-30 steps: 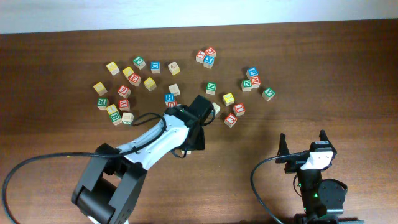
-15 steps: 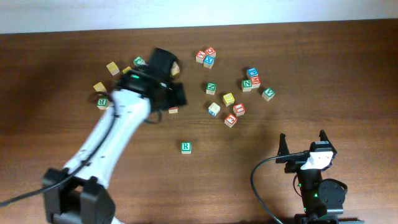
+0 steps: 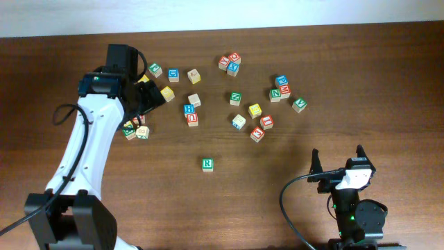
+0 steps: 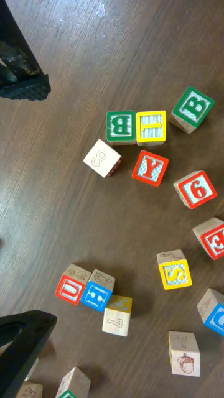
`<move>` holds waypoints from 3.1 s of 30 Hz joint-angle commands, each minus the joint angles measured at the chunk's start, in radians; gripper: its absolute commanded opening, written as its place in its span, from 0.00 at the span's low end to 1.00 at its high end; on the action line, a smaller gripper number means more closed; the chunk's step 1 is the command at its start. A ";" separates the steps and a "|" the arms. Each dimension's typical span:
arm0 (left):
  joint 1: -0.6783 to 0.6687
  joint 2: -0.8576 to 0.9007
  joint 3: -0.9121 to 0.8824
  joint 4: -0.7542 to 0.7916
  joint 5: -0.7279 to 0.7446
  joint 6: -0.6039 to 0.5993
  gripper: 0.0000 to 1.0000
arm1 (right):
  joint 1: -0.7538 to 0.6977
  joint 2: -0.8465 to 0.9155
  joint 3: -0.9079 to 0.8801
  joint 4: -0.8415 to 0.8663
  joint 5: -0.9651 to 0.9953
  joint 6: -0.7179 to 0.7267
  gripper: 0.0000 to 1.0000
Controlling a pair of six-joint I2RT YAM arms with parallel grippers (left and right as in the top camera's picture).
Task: Spell out RSS
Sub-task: 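Move the left gripper back to the left block cluster, then lower the left gripper and grasp a green-lettered S block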
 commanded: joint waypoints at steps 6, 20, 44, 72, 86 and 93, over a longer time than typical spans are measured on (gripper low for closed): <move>-0.002 0.037 0.168 0.019 0.243 0.120 0.98 | 0.005 -0.007 -0.008 -0.003 0.012 -0.003 0.98; -0.064 0.378 0.418 -0.070 0.036 -0.026 0.99 | 0.005 -0.007 -0.008 -0.003 0.012 -0.003 0.98; -0.066 0.658 0.417 0.122 0.009 -0.069 0.72 | 0.005 -0.007 -0.008 -0.003 0.012 -0.003 0.98; -0.066 0.701 0.424 0.155 -0.042 -0.069 0.30 | 0.005 -0.007 -0.008 -0.003 0.012 -0.003 0.98; -0.066 0.701 0.570 -0.001 0.018 -0.068 0.29 | 0.005 -0.007 -0.008 -0.003 0.012 -0.003 0.98; -0.066 0.701 0.834 -0.336 0.040 -0.055 0.30 | 0.005 -0.007 -0.008 -0.003 0.012 -0.003 0.98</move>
